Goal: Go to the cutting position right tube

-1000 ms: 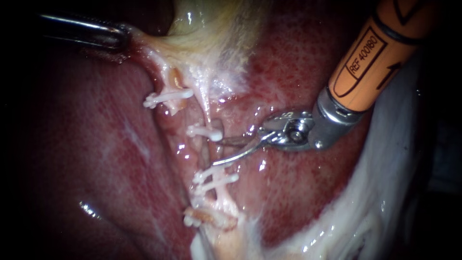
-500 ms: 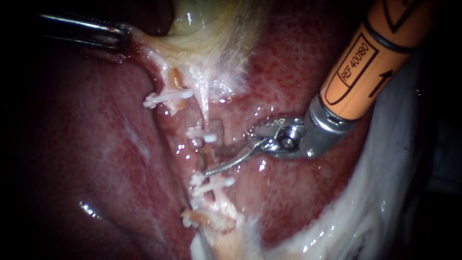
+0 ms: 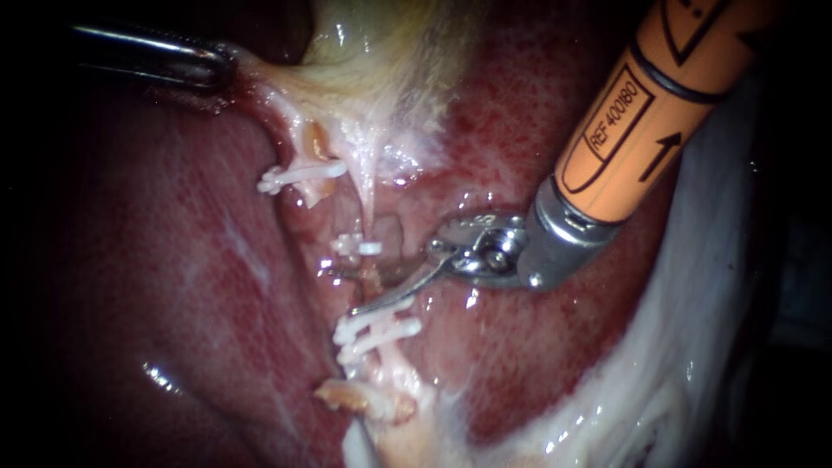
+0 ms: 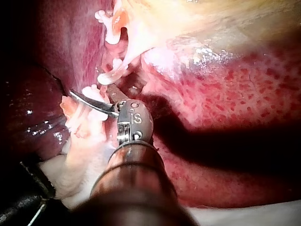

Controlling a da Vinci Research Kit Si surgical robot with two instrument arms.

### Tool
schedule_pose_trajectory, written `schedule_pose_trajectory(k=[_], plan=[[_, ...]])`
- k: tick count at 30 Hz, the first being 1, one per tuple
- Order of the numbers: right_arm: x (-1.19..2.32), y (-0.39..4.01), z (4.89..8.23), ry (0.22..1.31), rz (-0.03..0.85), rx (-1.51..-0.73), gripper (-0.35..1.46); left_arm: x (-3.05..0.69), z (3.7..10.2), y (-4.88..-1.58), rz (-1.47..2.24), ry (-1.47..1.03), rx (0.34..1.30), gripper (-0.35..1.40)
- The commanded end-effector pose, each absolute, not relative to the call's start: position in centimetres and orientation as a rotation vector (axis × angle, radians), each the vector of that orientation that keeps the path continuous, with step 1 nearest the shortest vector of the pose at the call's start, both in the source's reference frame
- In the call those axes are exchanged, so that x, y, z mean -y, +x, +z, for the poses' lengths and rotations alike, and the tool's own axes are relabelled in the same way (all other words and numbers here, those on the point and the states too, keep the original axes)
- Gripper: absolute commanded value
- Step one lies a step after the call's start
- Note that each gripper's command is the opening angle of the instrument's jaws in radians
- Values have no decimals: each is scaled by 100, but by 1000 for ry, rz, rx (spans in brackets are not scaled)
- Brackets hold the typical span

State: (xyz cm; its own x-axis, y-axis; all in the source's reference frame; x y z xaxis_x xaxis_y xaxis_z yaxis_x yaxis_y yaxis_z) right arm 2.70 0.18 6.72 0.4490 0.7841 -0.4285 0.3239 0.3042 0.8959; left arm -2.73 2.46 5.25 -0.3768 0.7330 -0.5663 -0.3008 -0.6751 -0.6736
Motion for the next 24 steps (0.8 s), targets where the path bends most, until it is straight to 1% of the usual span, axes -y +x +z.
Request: schedule_pose_trajectory(k=[1, 15, 24], plan=[[-18, 271, 672, 1283, 411, -1128, 140, -246, 525, -273, 2084, -1190, 625, -35], [-7, 305, 673, 1295, 403, -1153, 138, -246, 525, -274, 2083, -1190, 624, -35], [-5, 317, 669, 1299, 403, -1161, 140, -246, 526, -274, 2083, -1190, 624, -35]])
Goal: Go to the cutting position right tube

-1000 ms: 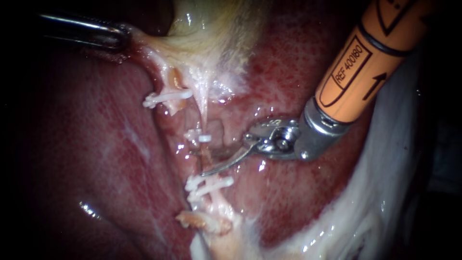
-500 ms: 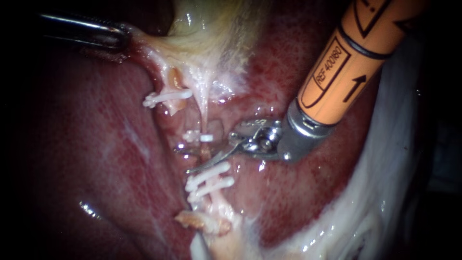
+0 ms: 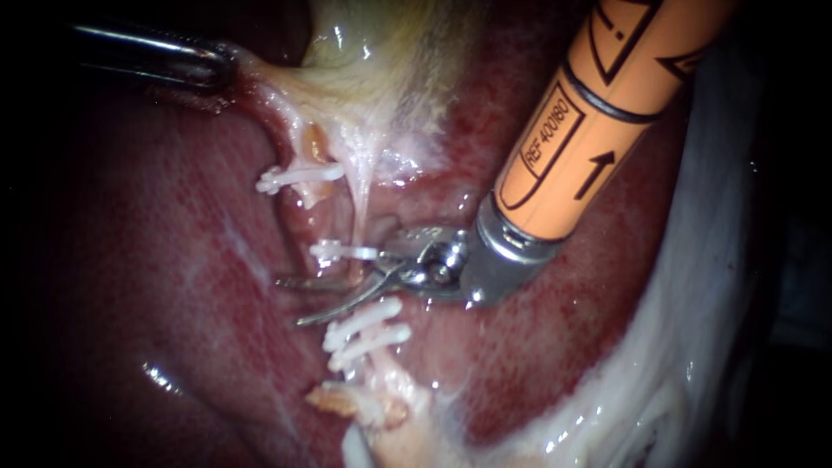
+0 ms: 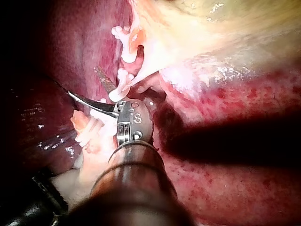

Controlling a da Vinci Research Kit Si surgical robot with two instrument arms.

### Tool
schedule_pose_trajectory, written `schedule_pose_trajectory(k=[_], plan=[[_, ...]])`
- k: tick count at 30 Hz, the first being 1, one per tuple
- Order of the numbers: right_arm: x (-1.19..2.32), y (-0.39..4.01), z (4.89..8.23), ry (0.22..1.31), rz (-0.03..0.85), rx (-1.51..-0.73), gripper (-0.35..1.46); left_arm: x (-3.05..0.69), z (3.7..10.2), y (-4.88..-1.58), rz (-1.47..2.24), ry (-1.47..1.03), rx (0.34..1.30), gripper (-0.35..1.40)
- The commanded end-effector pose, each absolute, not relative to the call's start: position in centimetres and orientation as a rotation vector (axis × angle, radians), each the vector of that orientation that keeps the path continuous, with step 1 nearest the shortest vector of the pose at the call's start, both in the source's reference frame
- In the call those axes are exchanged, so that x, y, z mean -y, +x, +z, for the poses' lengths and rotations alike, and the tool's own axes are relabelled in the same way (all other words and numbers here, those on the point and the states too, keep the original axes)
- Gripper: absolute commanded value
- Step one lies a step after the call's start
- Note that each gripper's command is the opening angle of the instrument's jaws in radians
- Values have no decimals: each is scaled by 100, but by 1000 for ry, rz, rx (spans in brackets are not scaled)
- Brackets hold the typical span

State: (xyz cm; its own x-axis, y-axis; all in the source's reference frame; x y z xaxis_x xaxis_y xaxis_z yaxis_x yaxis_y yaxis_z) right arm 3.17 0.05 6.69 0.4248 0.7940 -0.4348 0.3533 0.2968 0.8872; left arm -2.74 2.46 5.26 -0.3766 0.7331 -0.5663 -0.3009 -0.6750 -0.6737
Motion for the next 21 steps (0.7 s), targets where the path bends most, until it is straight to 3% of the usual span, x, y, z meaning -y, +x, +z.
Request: schedule_pose_trajectory(k=[1, 21], plan=[[-5, 318, 668, 1300, 403, -1161, 140, -246, 526, -274, 2084, -1190, 625, -35], [-13, 311, 629, 1325, 404, -1167, 141, -246, 525, -273, 2084, -1190, 625, -35]])
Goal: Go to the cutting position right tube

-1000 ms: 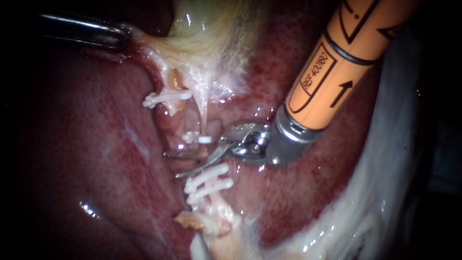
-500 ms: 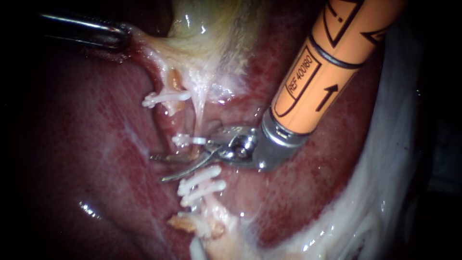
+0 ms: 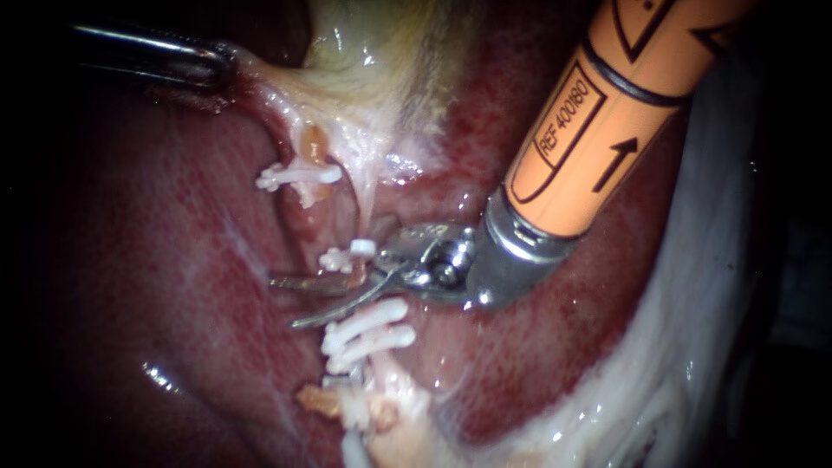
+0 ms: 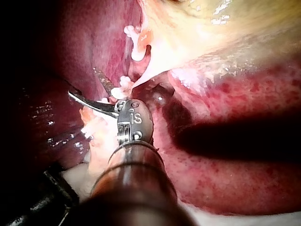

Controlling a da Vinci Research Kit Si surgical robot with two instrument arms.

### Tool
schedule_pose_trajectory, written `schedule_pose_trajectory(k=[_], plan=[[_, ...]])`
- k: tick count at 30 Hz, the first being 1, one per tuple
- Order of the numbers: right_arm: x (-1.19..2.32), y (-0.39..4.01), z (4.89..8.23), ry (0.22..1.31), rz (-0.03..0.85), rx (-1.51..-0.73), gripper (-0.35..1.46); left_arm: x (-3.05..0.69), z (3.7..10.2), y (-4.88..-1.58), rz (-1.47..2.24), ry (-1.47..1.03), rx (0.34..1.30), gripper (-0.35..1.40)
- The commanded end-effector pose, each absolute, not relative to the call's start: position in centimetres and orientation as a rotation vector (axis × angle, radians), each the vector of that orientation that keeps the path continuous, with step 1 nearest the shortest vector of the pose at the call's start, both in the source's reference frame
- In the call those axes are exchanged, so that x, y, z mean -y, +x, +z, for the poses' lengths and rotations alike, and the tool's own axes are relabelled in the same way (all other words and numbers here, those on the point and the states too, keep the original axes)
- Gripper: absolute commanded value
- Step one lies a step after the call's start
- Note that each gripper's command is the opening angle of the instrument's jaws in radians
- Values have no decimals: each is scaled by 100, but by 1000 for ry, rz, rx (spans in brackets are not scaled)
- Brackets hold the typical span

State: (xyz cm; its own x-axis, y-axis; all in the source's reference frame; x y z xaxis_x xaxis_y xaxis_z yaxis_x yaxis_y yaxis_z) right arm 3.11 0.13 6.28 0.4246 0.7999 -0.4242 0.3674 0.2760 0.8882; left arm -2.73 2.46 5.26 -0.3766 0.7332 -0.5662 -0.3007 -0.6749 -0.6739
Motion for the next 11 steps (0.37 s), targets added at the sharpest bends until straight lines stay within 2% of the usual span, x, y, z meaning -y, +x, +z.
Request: schedule_pose_trajectory(k=[1, 11], plan=[[-13, 310, 629, 1325, 404, -1167, 141, -246, 525, -273, 2084, -1190, 625, -35], [-13, 310, 632, 1313, 416, -1170, 143, -246, 526, -273, 2084, -1190, 625, -35]])
